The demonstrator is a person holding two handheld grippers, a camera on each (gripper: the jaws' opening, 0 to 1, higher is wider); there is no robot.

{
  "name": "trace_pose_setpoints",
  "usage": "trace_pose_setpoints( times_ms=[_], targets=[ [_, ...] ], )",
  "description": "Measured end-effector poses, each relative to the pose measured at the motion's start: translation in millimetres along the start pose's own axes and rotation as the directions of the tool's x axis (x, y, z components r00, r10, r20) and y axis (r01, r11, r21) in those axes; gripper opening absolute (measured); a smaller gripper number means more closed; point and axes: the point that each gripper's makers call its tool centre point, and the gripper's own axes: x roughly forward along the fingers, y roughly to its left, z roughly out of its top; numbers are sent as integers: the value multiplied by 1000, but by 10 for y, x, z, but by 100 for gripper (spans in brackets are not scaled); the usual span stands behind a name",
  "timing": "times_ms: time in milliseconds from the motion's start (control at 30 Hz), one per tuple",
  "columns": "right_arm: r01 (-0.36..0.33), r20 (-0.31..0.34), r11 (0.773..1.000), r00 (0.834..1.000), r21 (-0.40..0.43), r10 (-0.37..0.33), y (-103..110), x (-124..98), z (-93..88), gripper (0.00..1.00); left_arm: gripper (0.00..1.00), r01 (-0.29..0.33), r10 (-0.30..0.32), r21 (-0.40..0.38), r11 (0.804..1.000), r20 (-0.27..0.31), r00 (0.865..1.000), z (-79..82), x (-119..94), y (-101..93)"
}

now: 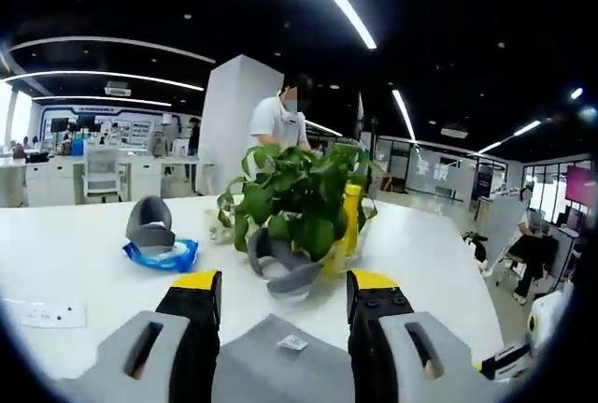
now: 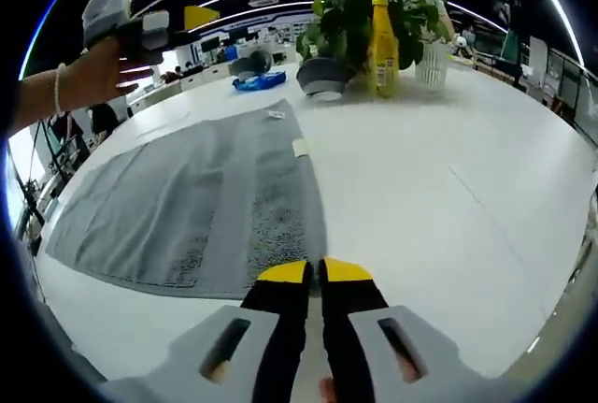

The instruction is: Fold the towel on the table until its edges align and the towel forms a compact rectangular stack.

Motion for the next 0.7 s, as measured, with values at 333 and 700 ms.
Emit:
trace_pose_setpoints(
  times_ms=[333,700],
  targets=[
    [-13,4,1000,1000,2,13,2,10,-2,1,50,-34,35,11,999,-52,998,-699,391,66],
    [-12,8,999,1000,35,12,-7,24,-2,1,46,-42,45,37,998,-92,995,-1078,652,131]
  ],
)
